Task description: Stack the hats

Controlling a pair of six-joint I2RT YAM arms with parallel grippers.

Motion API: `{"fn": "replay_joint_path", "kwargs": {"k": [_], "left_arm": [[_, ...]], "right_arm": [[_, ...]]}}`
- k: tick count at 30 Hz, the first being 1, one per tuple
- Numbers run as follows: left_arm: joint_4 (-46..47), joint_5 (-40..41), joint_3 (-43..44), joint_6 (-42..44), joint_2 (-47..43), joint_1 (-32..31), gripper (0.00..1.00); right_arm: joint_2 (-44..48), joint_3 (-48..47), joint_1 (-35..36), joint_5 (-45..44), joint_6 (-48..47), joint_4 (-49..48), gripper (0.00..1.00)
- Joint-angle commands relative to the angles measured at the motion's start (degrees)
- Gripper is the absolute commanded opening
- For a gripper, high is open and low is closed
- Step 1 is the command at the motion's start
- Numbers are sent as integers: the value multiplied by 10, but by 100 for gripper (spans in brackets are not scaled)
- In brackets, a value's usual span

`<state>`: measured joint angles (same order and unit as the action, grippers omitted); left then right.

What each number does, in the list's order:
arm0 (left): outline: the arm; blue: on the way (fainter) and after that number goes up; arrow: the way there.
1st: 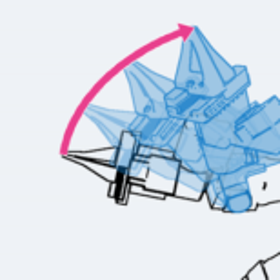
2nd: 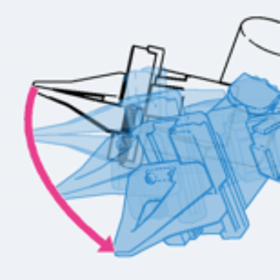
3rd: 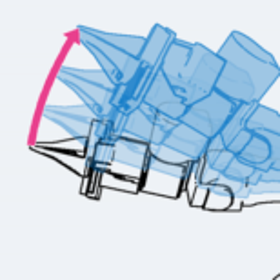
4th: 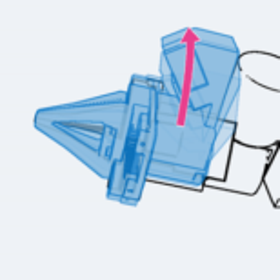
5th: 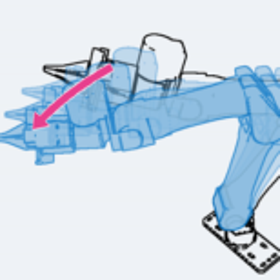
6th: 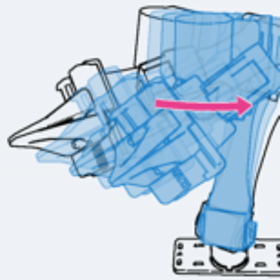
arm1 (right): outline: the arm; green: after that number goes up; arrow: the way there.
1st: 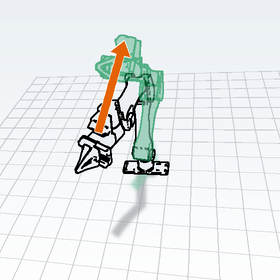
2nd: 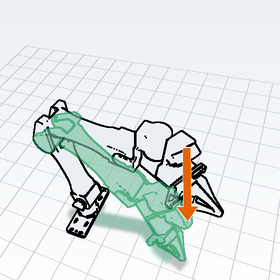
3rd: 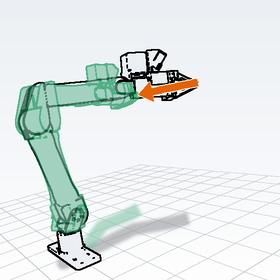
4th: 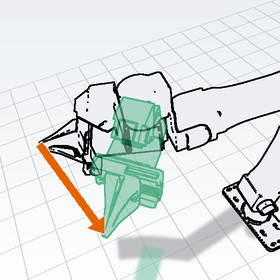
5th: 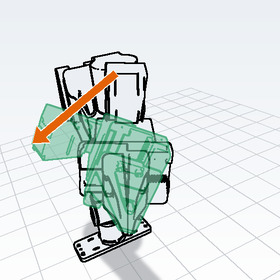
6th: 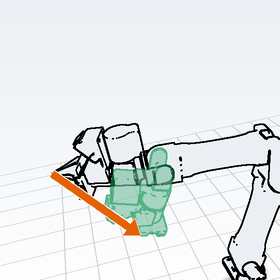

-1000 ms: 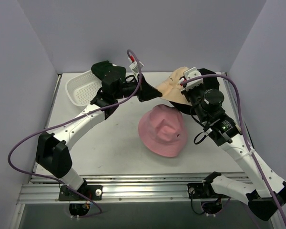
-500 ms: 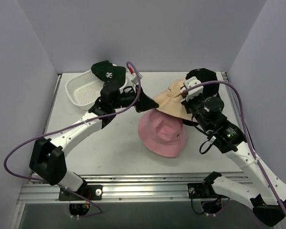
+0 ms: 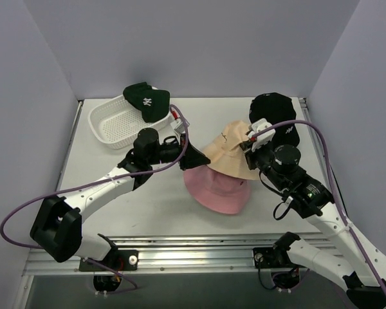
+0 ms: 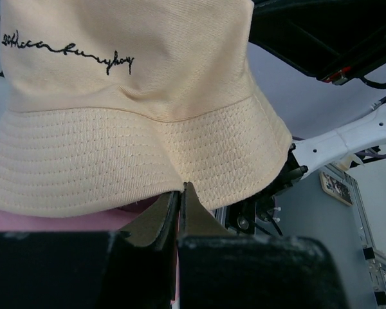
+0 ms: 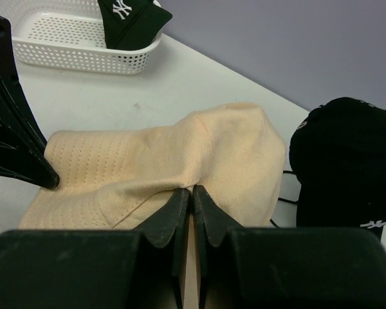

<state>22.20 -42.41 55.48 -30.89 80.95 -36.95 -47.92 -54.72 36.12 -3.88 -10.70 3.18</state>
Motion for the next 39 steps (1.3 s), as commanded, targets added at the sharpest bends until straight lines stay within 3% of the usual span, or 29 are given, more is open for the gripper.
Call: {"fn": "replay_joint_path", "kwargs": {"k": [1,5,13,16,24,25,28,29,32,39], "left_arm": [[45,0,-33,6,-31,-8,2],[53,18,-64,18,-36,-20,2],[68,23,-100,25,-40,-28,2],[79,34,-116,24,-47,-29,2],[116,65,-135,-15,-44,-29,2],[116,66,-133,-21,-47,-28,4],[101,82,-129,-24,-62,-28,22],[94,88,-125,-24,-68,-29,33],[69,103,-106,-20,-83,-28,45],[15,116,-44,-12,-62,-28,53]], "right_arm": [[43,10,2,-2,42,-39,6],[77,29,2,5,72,-41,26],[129,49,2,-34,200,-34,42],[132,56,2,-61,253,-13,53],[95,66,2,-77,290,-2,53],[93,62,2,-78,288,-1,52],[91,53,2,-79,285,6,52],[92,52,2,-79,286,10,52],[105,50,2,-80,285,15,52],[101,49,2,-81,296,31,52]]}}
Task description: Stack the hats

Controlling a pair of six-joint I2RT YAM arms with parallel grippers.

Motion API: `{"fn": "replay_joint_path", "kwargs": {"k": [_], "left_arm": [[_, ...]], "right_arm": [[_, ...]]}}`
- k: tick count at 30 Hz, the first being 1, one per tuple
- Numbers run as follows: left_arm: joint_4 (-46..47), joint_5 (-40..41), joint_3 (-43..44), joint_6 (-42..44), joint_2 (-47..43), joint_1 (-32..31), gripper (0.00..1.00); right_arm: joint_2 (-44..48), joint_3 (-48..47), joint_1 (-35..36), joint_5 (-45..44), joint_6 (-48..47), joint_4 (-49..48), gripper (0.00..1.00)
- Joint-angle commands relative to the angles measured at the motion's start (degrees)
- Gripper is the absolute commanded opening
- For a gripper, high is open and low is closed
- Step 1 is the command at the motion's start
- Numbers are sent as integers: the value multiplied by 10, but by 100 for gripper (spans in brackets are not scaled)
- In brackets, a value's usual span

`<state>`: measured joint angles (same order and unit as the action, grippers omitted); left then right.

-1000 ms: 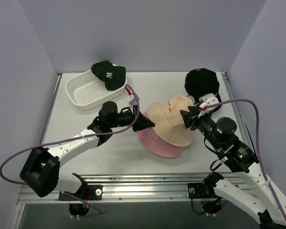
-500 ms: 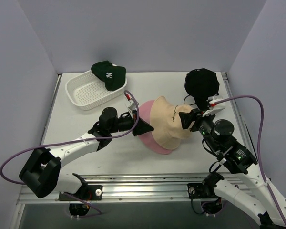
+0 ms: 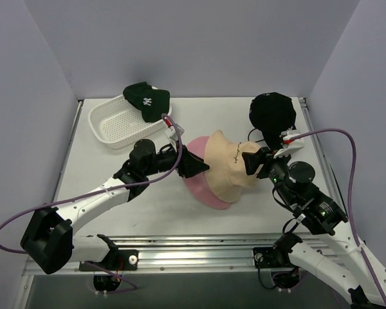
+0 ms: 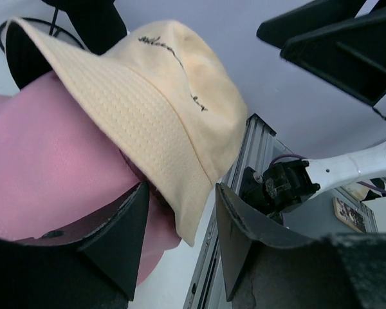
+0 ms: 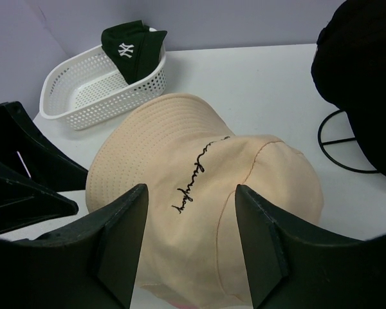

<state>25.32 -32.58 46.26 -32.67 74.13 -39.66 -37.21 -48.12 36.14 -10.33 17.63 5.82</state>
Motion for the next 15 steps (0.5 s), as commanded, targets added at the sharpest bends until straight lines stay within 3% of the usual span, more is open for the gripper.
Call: {"fn": "replay_joint_path", "kwargs": {"k": [1,9,15], "left_arm": [[-24,18,53,7,9,-2,54],[-50,17,88,9,40,-2,57],[-55,20,95,8,43,-3,51]], "right_arm": [[-7,-18,2,-31,21,10,52],[-18,-24,2,-180,149,105,53],[-31,-9,1,-205,168,105,53]]}}
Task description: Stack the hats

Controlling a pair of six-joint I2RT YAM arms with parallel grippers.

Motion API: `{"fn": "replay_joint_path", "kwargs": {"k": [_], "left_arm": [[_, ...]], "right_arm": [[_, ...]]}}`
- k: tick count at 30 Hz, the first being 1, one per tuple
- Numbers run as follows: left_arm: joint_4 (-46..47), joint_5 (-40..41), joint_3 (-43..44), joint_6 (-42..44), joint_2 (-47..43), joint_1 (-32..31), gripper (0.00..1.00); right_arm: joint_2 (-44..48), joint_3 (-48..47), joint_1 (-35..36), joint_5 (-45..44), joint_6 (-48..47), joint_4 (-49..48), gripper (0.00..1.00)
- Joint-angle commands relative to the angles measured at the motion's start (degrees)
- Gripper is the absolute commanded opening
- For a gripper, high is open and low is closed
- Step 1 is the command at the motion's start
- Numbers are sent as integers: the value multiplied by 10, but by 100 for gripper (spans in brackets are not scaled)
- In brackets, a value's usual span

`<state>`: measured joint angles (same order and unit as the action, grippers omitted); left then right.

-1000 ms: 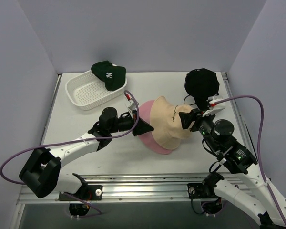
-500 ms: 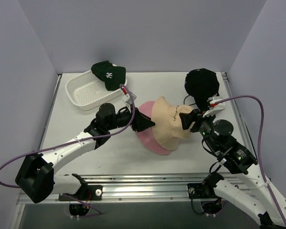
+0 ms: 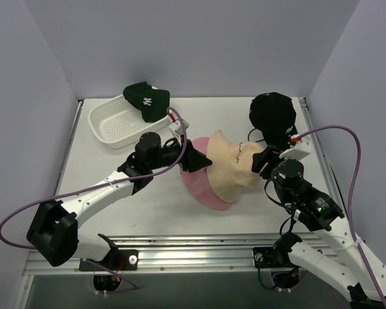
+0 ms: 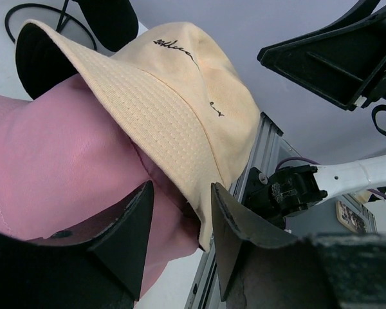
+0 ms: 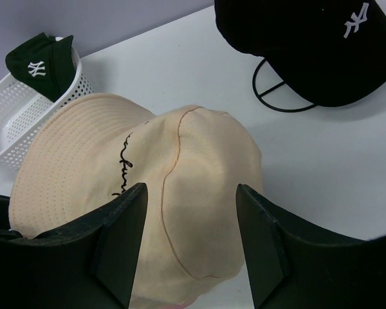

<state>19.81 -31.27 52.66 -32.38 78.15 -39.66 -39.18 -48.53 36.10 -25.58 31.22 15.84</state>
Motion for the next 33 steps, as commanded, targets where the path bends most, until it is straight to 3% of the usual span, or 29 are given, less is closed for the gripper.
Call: {"fn": "replay_joint_path", "kwargs": {"k": [1,5,6,9,10,15,20,29,32,33], "left_arm": [[-3,6,33,7,3,-4,49],[-9,9,38,7,4,-5,33],[-13,10,41,7,7,-4,23],[-14,9,45,5,12,-4,11],[-14,9,46,4,14,-4,3],[-17,11,45,3,12,-5,2],[-28,29,45,7,9,-5,2],[-30,38,36,5,-2,-4,2],[-32,44,28,7,-8,-4,2],[-32,44,25,8,-9,-4,2]], "right_arm": [[-15,-3,1,-52,35,3,53],[-30,8,0,-47,39,-13,53],[-35,10,-1,-47,39,-17,52],[-41,15,-8,-47,44,-26,48],[-41,17,-11,-47,45,-29,48],[-43,26,-38,-49,58,-35,48],[-57,41,-78,3,45,-56,46],[-51,51,-78,27,44,-77,31],[-45,56,-79,35,38,-90,18],[-46,54,-79,36,37,-91,7]]}}
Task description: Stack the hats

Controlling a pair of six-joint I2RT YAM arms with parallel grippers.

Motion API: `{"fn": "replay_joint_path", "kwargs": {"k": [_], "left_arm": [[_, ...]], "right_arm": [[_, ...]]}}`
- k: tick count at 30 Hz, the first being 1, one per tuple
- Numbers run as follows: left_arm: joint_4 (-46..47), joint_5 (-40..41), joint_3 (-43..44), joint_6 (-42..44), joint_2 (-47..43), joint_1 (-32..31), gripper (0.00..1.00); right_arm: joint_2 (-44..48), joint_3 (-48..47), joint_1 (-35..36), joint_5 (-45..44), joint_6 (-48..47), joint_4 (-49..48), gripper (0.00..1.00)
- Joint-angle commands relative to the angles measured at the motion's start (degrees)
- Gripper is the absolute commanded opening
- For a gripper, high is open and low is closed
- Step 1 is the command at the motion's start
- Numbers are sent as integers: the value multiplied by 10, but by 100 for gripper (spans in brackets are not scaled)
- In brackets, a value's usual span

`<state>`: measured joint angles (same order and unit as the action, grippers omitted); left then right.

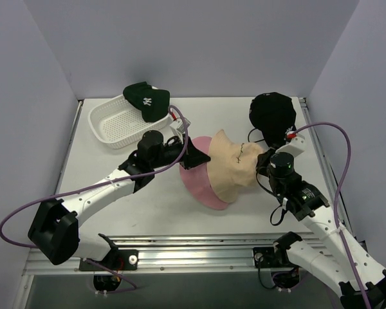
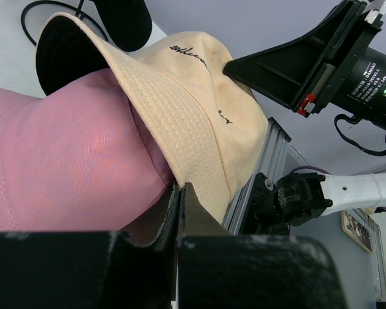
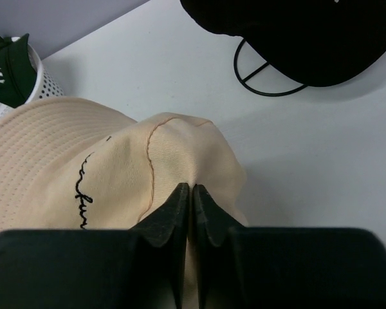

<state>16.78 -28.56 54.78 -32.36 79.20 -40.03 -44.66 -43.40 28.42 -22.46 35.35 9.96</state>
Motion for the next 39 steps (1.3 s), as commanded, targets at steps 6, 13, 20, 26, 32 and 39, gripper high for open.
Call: {"fn": "replay_joint_path", "kwargs": {"k": [6,13,20,26,32,39], "left_arm": [[-15,20,7,10,-32,0,2],[-55,64,10,30,-69,0,40],[-64,68,17,35,-61,4,48],[-54,71,9,34,-50,6,48],[-73,105,-6,36,-65,7,4],[-70,121,-32,30,-76,12,2]], "right_arm": [[-8,-50,-2,26,-50,-33,0],[-36,-124,1,81,-84,-11,0],[-56,-137,13,113,-90,-24,0],[-60,-144,34,111,-90,-36,0],[-64,-160,77,73,-94,-28,0],[-60,-160,102,67,-100,-36,0]]}}
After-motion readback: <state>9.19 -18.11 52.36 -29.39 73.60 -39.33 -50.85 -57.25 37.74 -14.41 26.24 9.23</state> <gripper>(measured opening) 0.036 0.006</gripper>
